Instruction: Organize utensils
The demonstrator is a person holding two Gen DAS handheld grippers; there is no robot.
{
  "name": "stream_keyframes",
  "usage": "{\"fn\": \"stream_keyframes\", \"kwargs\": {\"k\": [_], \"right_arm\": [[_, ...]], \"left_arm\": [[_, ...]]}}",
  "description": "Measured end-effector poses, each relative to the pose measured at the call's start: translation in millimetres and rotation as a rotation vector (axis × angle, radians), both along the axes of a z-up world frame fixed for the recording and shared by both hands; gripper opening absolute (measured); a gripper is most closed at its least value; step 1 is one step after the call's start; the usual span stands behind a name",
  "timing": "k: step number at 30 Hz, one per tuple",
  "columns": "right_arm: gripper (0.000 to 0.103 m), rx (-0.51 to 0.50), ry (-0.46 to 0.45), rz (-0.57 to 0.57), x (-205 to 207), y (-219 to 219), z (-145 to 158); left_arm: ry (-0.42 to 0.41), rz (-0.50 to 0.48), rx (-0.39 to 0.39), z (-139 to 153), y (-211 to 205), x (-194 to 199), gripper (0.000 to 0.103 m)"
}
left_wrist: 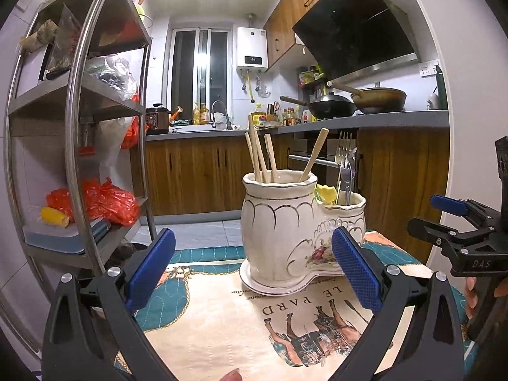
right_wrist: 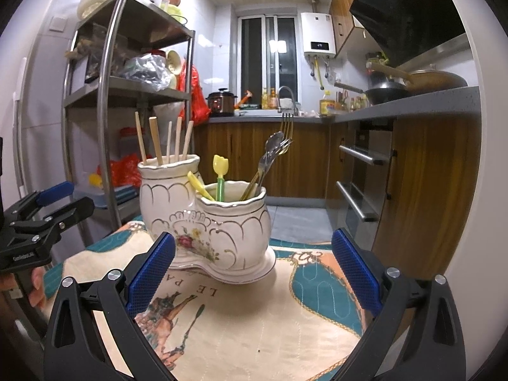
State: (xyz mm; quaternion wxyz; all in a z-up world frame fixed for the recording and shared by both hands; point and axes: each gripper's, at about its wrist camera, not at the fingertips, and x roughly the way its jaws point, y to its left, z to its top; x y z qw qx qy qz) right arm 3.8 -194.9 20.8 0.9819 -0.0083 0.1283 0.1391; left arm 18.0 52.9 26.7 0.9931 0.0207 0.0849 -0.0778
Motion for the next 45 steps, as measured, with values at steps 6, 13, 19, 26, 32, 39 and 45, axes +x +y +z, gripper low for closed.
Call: {"fn": "stream_keyframes", "kwargs": {"k": [6,13,19,26,32,39,45], "right_arm": [[0.098,0.001,0.000,0.000,-0.2,-0.3,0.1],[0.098,0.000,0.002,0.000,0.3,-0.3,0.0],[0.098,0.000,0.002,0.000,0.5,-0.3,-0.1],[0.098,0.001,0.000,0.000,0.2,-0.3,0.0],[0.098,0.000,0.002,0.000,0.1,-0.2,0.1],[0.098,0.000,0.003,0.000,0.2,0.0,0.1],[0.098,0.000,0.002,0.000,0.2,0.0,0.3]], "left_arm": [[0.005,0.006,-0.004,-0.2,0.2,1.4,0.097],[0.024,-0.004,0.001,-1.2,0.1,4.2,0.097],[0.028,-0.003,0.000,-1.8,0.9,5.2,0.097],[0.034,-0.002,0.000,-1.6,1.1,5.6,0.097],[0.031,-0.001,-0.001,-1.6,1.6,5.7,0.097],[0.038,0.008,-0.003,-1.7,2.7,6.9,0.097],[0.039,0.008,-0.002,-1.8,2.9,6.8,0.097]]}}
